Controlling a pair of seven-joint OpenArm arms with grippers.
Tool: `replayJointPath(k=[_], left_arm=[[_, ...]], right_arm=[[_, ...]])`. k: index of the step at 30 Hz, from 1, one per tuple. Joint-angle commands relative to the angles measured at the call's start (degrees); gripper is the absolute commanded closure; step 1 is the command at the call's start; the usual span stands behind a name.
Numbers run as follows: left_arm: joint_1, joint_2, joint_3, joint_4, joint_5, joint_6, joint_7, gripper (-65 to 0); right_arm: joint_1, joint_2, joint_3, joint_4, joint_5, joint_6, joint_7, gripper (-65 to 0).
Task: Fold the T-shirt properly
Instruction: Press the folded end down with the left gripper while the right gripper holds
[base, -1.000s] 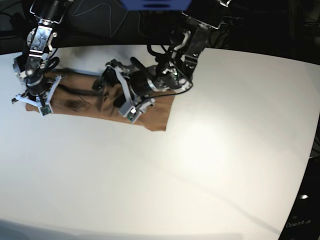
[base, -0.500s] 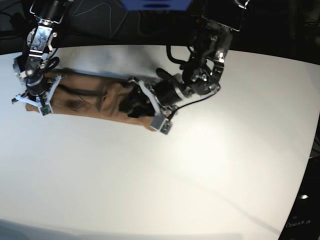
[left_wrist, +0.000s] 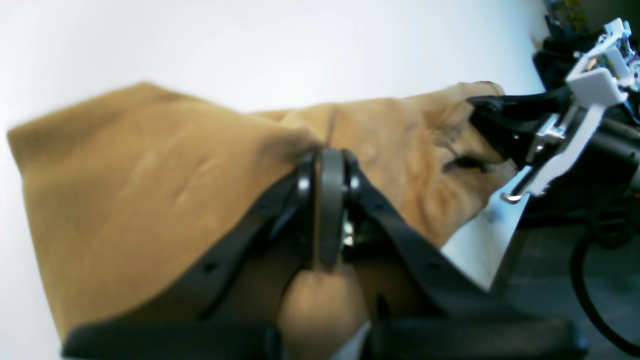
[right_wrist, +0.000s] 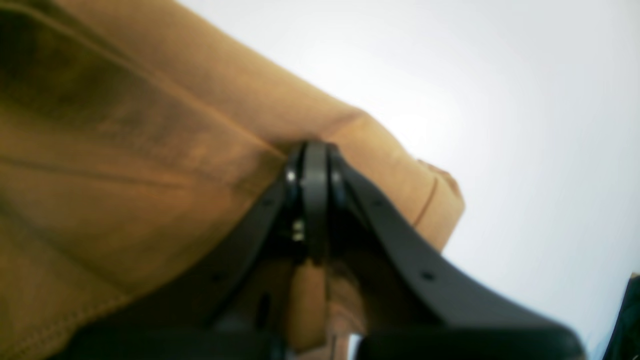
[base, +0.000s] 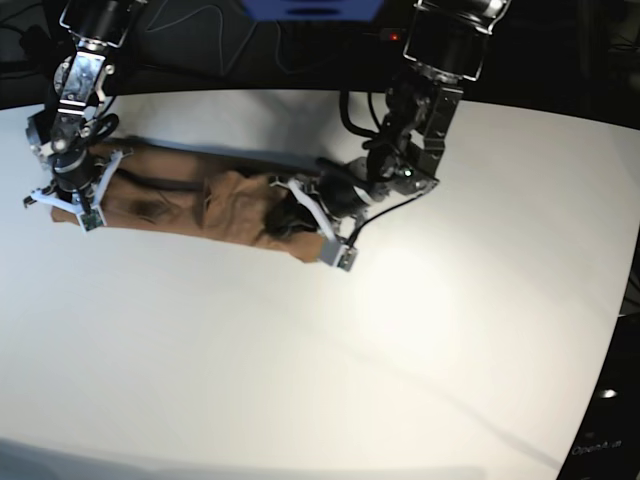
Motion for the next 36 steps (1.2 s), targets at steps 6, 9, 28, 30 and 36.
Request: replayJointPath(k=[6,9,28,30,36], left_arm=[[-0.8,0.3,0.3,-3.9,-0.6,1.4,-3.6,-2.0],[-0.8,0.3,0.3,-6.1,-0.6,1.5,-5.9,-2.0],[1.0,0.0,0.2,-7.4,-0.6,1.5,-6.1,-2.0],[1.6,-0.5,0.1,-7.2,-0.6,1.5,-6.1,-2.0],[4.0,-1.8,-0.1,-7.1,-0.8,1.5,-6.2,-2.0]], right_arm=[[-0.3,0.1,-0.2,0.0,-0.7,2.2,-2.4,-0.7],[-0.3,0.2,-0.2,0.1,-0.7,2.2,-2.4,-0.7],[-2.0,-0.8,-0.2,18.7,-6.3,2.2,-2.3,-0.6],[-1.9,-0.8,0.1,20.4,-6.1,2.2,-2.7,-0.6],[-1.5,-2.0,3.7,22.3,-2.8,2.2,-4.8,-0.6]])
